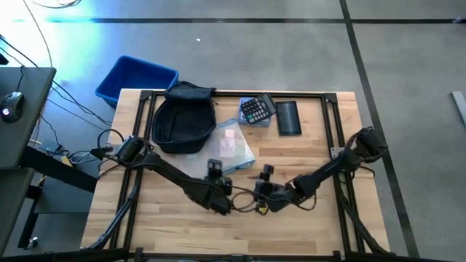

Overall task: Unpack backpack
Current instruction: Remove the green headphones from the blue zipper bag

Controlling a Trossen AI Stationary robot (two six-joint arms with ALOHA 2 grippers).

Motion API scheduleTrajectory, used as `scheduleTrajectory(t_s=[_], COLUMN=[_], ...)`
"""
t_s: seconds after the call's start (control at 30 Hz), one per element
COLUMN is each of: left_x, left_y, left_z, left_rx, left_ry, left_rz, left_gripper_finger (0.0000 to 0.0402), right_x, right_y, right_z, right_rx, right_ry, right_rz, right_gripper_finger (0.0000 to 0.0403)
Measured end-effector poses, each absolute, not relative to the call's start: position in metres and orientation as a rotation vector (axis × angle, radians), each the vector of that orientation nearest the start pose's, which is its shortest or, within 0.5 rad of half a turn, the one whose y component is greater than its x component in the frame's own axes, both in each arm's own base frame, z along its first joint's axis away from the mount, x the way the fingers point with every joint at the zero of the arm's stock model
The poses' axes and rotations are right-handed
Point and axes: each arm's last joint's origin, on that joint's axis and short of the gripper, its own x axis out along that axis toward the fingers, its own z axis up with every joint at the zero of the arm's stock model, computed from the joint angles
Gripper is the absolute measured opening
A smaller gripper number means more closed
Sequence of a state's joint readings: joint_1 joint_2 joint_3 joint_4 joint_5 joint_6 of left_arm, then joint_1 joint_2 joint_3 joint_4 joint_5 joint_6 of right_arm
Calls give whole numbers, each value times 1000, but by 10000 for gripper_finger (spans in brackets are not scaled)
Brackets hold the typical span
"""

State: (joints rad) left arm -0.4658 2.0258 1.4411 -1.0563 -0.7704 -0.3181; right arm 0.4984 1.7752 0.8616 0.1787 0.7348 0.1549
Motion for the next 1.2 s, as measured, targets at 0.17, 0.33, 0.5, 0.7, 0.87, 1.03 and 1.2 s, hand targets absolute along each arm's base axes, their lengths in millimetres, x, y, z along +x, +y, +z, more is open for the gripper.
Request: scheduleTrajectory(t_s=[0.17, 0.33, 0.5, 0.7, 0.87, 1.03, 1.2], left_x=[308, 294, 291, 293, 294, 293, 300], left_y=[-154, -167, -175, -175, -175, -179, -189], left_z=[173, 172, 174, 174, 173, 174, 171], left_rx=[677, 741, 800, 800, 779, 784, 788], left_ry=[1304, 1227, 1152, 1114, 1100, 1062, 984], left_rz=[612, 648, 648, 662, 671, 670, 615], left_gripper_finger=[128, 126, 126, 126, 126, 126, 126], right_x=[321, 332, 338, 345, 350, 357, 359], right_y=[110, 79, 60, 49, 57, 80, 110], right_z=[136, 121, 110, 102, 115, 153, 176], right_rx=[-543, -636, -624, -521, -498, -452, -390], right_ry=[668, 758, 812, 815, 845, 877, 904], right_rz=[-271, -295, -272, -349, -338, -317, -200], right_gripper_finger=[203, 203, 203, 153, 18, 2, 0])
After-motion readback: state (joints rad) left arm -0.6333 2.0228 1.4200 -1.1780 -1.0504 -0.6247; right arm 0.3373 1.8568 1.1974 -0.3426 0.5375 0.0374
